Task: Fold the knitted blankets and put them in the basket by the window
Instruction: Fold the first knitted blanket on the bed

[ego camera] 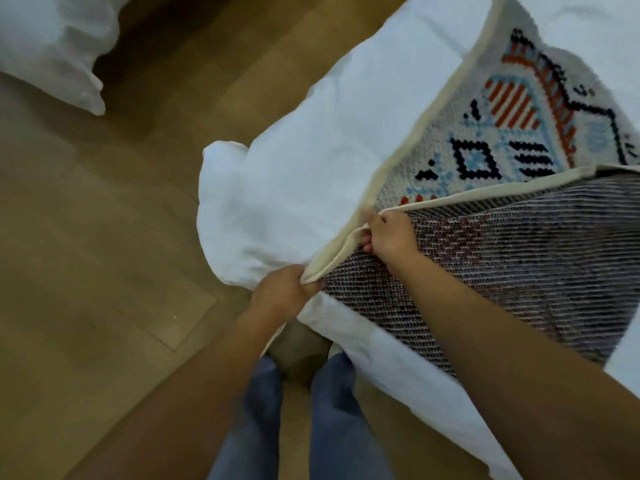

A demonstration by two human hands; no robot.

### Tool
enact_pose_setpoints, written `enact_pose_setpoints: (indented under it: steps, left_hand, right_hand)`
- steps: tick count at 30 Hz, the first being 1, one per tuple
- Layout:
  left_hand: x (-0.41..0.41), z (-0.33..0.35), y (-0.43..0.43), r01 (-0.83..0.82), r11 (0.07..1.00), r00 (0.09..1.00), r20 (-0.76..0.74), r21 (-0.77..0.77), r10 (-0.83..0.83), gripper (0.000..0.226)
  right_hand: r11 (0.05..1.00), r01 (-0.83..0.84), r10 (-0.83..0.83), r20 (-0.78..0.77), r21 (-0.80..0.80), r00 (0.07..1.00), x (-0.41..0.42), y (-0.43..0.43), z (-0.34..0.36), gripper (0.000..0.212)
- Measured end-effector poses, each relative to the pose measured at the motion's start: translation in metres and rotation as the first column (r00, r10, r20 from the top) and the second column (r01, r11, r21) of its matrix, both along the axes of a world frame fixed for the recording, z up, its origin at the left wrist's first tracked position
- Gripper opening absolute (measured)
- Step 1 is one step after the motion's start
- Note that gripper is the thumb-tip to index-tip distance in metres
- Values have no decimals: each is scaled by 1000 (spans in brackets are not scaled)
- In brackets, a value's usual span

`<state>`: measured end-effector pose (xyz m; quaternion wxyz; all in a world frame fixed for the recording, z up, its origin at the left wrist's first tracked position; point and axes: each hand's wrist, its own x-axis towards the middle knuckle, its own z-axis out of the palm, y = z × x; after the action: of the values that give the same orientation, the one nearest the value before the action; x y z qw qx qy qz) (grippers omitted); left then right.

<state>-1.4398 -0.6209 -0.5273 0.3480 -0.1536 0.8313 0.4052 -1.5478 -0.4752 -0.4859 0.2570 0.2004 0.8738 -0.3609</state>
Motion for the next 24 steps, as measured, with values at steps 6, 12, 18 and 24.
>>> enact_pose_setpoints:
  steps: [6,12,18,24]
  left_hand:
    - [-5,5,-51,-146,987,989,13,-66,147,44]
    - [-14,4,-45,-140,974,988,39,-175,149,36]
    - [-45,42,-26,25,931,990,-122,-363,-74,41]
    - [-111,81,17,207,892,925,-216,-402,-312,36]
  right_hand:
    - [993,84,-83,6,-80,997,7,-28,0,34]
    - [996,-87,87,67,-4,994,8,-43,0,33]
    - [997,-27,38,141,-78,989,4,-35,10,26]
    - [988,101,-84,136,-120,987,-25,0,31,28]
